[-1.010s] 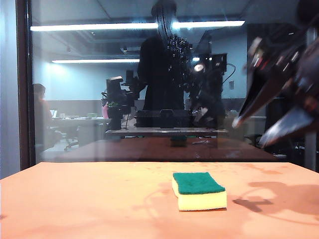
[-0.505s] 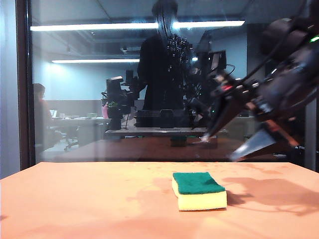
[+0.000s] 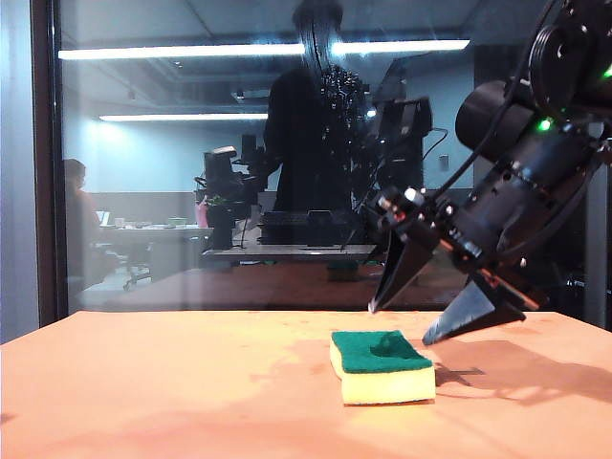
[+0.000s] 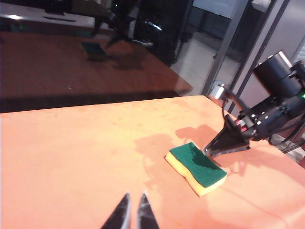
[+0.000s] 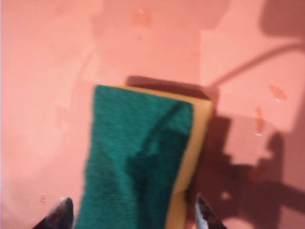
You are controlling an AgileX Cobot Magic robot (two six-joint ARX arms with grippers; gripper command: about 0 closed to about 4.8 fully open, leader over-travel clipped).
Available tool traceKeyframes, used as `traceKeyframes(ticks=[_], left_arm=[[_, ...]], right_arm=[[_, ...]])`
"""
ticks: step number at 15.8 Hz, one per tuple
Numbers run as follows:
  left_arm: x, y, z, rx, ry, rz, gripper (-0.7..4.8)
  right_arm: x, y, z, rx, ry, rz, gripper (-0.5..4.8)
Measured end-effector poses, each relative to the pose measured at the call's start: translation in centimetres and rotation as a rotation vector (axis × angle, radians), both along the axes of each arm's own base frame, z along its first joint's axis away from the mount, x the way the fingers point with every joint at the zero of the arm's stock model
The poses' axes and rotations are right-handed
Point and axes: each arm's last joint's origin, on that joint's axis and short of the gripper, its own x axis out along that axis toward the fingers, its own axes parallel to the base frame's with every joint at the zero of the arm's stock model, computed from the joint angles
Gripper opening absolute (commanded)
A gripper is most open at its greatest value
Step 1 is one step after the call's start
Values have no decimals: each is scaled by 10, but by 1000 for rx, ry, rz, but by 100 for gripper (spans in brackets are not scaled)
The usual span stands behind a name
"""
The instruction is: Pick up the sponge from the table, wipe the water off the glass, and finally place the sponge back on the table.
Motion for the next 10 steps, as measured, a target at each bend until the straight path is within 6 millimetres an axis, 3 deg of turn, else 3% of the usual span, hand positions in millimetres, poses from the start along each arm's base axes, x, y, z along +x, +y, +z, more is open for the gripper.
traceKeyframes(ticks=[3,10], left_arm=[[0,0,0,0,0,0,26],[0,0,0,0,0,0,26]], right_arm=[[2,3,-14,-17,40,4,328],[6,11,-23,-40,45,3,309]])
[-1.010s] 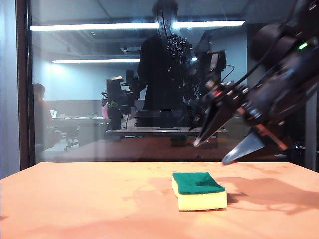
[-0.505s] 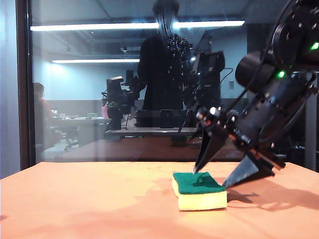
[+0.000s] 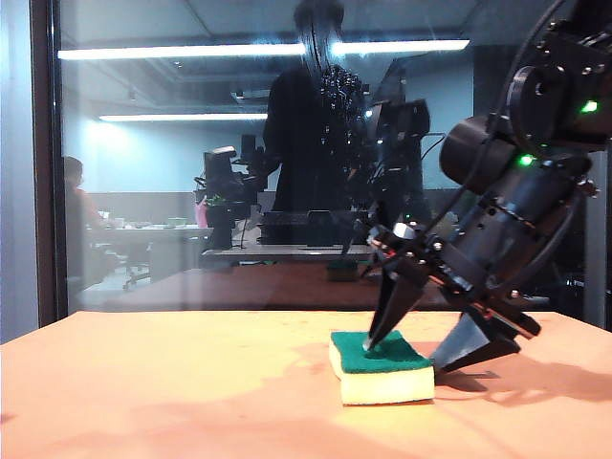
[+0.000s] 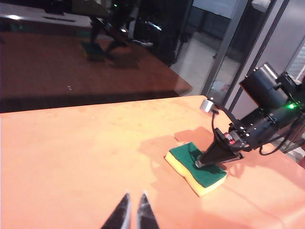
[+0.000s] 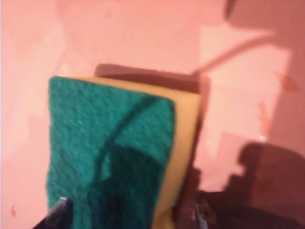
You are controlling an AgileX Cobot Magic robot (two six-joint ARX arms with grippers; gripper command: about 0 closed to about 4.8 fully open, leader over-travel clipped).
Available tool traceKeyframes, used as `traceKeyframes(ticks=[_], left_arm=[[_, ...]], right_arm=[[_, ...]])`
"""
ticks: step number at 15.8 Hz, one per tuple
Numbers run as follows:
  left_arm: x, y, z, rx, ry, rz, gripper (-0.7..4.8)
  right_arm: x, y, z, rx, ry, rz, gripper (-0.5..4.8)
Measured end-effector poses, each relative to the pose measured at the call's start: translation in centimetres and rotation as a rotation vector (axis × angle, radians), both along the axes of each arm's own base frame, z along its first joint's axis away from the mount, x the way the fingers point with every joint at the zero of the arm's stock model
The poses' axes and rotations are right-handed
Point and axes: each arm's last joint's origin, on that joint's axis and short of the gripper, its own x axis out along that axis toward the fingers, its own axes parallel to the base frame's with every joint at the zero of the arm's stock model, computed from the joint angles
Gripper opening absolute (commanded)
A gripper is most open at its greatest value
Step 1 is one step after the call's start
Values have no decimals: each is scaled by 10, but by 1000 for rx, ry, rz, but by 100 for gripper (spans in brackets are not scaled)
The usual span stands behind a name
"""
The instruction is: Pick up the sponge from the table, wipe the water off the glass, and finally place the sponge back on the table.
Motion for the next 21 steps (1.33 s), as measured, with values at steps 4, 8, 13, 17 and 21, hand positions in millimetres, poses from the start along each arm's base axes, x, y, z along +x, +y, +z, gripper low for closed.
traceKeyframes(ticks=[4,8,13,17,21], left_arm=[[0,0,0,0,0,0,26],[0,0,0,0,0,0,26],[0,0,0,0,0,1,26],[1,1,0,4,0,38,25],[2,3,0,12,0,115,25]], right_arm=[[2,2,-4,0,1,-5,129],[3,4,-3,17,-27,-1,-9],[5,5,-2,30,-54,1,-9],[10,7,3,56,-122,2,-9],[24,11,29,42,-296,-24,-9]])
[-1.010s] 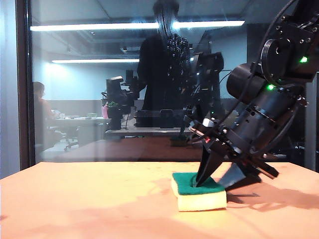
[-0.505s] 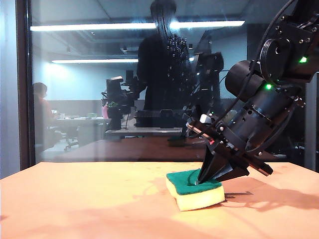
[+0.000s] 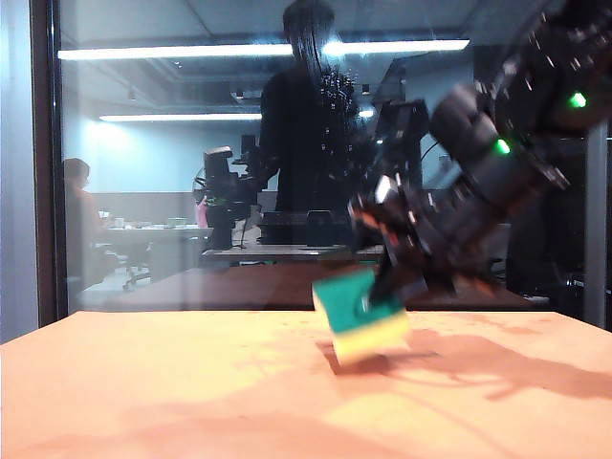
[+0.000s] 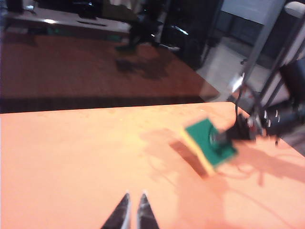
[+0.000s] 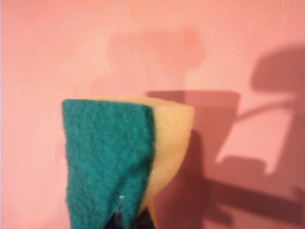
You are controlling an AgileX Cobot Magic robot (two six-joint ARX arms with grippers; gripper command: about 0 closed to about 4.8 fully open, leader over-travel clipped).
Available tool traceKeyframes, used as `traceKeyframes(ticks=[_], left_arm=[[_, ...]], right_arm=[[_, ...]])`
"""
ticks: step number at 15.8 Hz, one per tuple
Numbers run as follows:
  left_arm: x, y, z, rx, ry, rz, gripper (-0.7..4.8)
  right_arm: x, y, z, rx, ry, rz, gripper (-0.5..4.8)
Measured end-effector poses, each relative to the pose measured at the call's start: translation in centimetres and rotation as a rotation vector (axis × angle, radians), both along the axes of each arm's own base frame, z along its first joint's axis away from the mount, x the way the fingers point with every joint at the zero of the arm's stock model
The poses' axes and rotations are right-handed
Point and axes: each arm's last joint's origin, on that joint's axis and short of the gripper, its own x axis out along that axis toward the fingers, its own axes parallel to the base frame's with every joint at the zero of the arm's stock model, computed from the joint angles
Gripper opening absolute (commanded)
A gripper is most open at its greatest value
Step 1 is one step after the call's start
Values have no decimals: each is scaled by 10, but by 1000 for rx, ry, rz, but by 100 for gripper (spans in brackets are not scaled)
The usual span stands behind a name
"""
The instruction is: Pick up the sponge from the table, wipe the water off the glass, and finally place the sponge back on the table.
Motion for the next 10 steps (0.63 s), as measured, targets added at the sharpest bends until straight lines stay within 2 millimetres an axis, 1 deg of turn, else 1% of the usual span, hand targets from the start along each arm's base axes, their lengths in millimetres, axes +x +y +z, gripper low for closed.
traceKeyframes(ticks=[4,7,10], left_arm=[[0,0,0,0,0,0,25],[0,0,0,0,1,0,25],[0,0,0,1,0,0,25]], right_arm=[[22,7,47,-20,-211,-9,-9],[37,11,81,-70,-371,-40,-9],[50,9,112,-131,-536,-45,-9]])
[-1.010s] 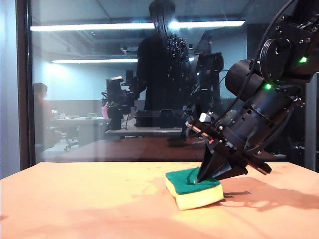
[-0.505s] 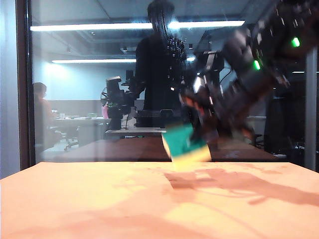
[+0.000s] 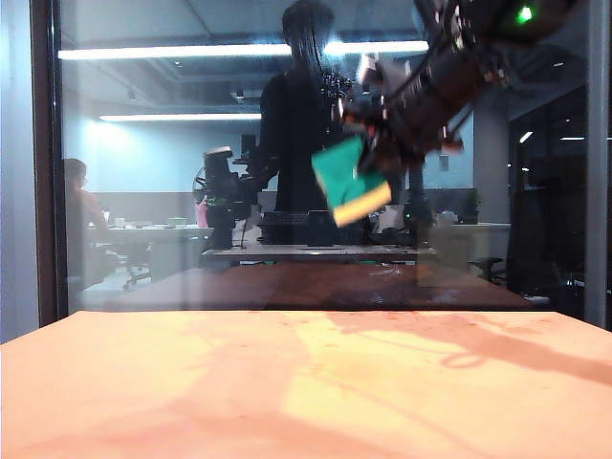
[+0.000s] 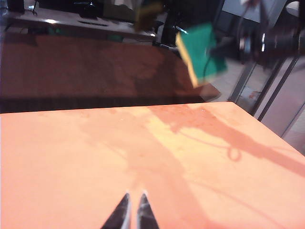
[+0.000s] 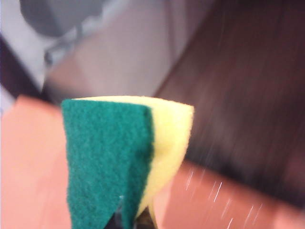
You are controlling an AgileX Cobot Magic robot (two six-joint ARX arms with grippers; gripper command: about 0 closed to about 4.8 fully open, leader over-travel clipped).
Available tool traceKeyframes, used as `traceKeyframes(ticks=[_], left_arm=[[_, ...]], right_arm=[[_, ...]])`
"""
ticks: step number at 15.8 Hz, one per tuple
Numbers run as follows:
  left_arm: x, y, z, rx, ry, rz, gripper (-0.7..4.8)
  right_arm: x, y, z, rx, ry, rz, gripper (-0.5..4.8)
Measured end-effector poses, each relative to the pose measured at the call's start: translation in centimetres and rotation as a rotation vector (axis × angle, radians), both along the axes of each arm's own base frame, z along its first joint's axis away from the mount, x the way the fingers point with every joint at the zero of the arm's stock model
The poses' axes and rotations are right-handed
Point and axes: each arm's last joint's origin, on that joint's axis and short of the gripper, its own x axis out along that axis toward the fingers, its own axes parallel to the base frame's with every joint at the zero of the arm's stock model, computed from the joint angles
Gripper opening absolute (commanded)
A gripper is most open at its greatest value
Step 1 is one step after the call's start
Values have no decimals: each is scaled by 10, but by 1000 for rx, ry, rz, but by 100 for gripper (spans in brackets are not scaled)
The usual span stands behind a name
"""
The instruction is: Pick up the sponge from the table, wipe the water off the glass, and finally place the sponge back on the table.
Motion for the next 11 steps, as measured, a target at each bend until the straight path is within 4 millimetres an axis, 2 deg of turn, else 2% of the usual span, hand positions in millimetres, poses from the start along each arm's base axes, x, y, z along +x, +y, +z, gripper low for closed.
traceKeyframes(ticks=[6,9,11], left_arm=[[1,1,4,15,-51,35,25],[1,2,4,26,-56,61,25],[1,2,4,26,-56,61,25]], right_arm=[[19,-26,34,40,-321,-76,-9],[22,-33,49,76,-476,-66,-9],[33,-35,61,97,-532,-37,-9]])
